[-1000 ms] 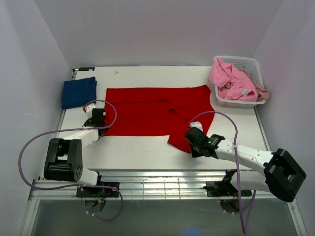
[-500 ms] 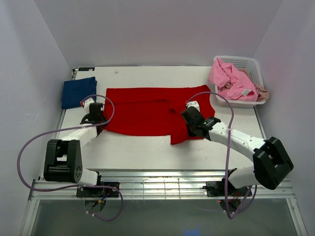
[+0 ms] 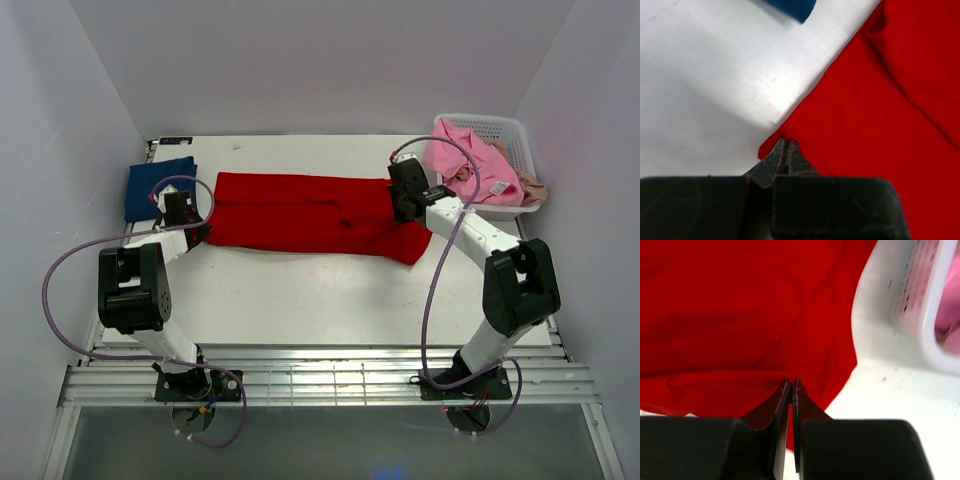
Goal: Fold and stack the t-shirts
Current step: Fold the other side of the tshirt into a rectangle
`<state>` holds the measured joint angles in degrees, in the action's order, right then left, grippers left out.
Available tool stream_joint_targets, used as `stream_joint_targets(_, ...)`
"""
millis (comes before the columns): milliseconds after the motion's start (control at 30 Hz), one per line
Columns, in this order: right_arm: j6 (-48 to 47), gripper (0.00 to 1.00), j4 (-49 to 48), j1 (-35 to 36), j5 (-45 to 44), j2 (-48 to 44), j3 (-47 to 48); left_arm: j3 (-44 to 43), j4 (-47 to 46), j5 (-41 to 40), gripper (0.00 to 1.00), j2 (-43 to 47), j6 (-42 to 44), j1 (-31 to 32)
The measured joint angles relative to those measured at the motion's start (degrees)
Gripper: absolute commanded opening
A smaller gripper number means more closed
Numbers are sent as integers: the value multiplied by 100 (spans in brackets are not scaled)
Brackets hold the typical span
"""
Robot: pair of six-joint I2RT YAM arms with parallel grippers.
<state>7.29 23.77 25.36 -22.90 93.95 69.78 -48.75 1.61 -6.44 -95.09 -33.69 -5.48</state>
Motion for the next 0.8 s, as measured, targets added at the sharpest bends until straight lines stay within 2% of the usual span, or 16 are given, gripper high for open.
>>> stream_joint_targets(200, -367, 8, -39, -280, 225, 828, 929, -807, -87, 632, 0, -741, -87, -87)
stream_joint_targets(367, -538, 8, -31, -417, 365, 1209, 1281, -1235, -160, 1110, 0, -960, -181, -85)
stream_joint_targets(567, -625, 8, 20, -549, 455, 1329, 1596, -1661, -181, 1394, 0, -1058, -234, -98)
stream_joint_targets(800, -629, 8, 31, -686, 494, 1329, 1847, -1683, -162, 1491, 0, -1058, -243, -181)
